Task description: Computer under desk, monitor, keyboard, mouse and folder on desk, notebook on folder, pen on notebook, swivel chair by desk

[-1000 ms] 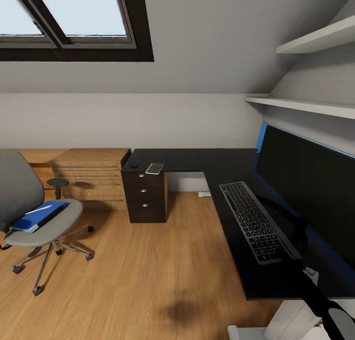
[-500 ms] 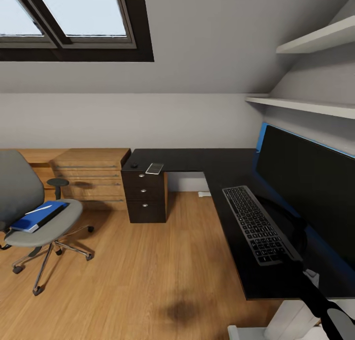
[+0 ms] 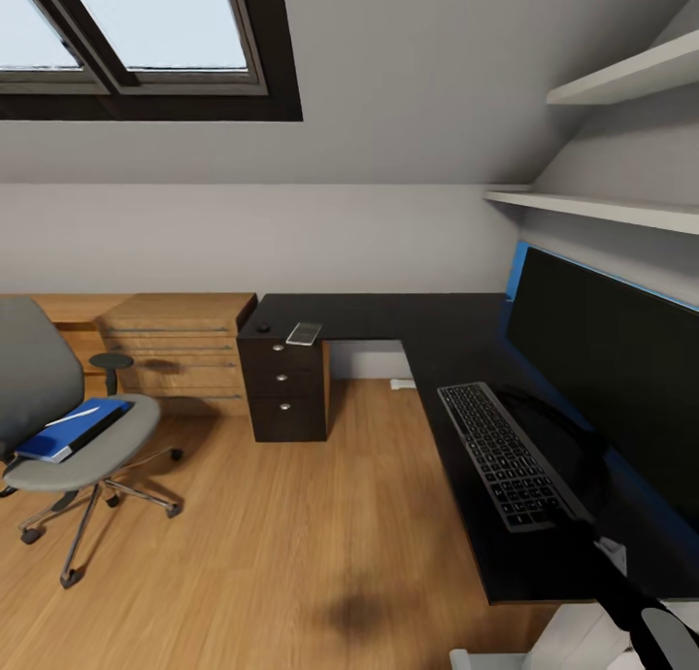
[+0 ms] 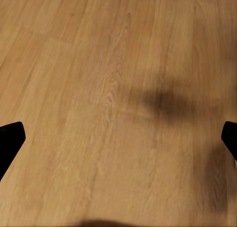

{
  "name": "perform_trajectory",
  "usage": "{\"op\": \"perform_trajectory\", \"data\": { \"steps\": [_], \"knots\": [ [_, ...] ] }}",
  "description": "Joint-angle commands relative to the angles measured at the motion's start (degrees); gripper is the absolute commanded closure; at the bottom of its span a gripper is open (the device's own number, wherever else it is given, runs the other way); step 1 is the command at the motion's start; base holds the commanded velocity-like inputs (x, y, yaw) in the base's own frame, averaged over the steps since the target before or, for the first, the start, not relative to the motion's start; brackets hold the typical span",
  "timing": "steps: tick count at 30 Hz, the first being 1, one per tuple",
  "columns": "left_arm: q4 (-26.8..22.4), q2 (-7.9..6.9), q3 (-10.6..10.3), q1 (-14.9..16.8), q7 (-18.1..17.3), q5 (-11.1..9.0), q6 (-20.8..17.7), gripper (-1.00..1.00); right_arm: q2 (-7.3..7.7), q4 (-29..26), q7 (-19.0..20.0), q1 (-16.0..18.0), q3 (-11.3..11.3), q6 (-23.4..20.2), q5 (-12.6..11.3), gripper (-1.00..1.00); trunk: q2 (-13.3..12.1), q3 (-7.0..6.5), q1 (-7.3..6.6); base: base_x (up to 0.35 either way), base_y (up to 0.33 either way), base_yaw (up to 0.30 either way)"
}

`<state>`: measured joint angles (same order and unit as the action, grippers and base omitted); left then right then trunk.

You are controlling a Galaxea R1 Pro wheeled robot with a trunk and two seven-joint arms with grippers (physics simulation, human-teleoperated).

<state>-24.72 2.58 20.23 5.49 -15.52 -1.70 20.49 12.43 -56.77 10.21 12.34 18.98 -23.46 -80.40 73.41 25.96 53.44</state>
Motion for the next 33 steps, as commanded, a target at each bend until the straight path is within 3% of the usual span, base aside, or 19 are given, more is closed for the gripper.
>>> {"op": "perform_trajectory", "data": {
  "steps": [1, 12, 19, 33],
  "knots": [
    [0.02, 0.06, 0.42, 0.05, -0.56, -0.17, 0.06, -1.0, -0.2, -0.01, -0.61, 0.05, 0.15, -0.38, -0.49, 1.0, 0.03, 0.06, 0.01, 0.097, 0.0, 0.0],
    [0.02, -0.03, 0.41, 0.05, -0.56, -0.19, 0.22, -1.0, -0.92, -0.01, -1.95, 0.05, 0.27, -0.32, -0.48, 1.0, 0.03, 0.06, 0.01, 0.013, 0.0, 0.0],
    [0.02, -0.03, 0.43, 0.05, -0.56, -0.15, 0.25, -1.0, -1.31, -0.01, -4.85, 0.05, 0.27, 2.02, -0.83, 1.0, 0.03, 0.06, 0.01, 0.0, 0.0, 0.0],
    [0.02, -0.02, 0.43, 0.04, -0.56, -0.16, 0.25, -1.0, -1.53, -0.01, -5.28, 0.05, 0.27, 2.44, -0.89, 1.0, 0.03, 0.06, 0.01, 0.031, -0.005, 0.0]
  ]
}}
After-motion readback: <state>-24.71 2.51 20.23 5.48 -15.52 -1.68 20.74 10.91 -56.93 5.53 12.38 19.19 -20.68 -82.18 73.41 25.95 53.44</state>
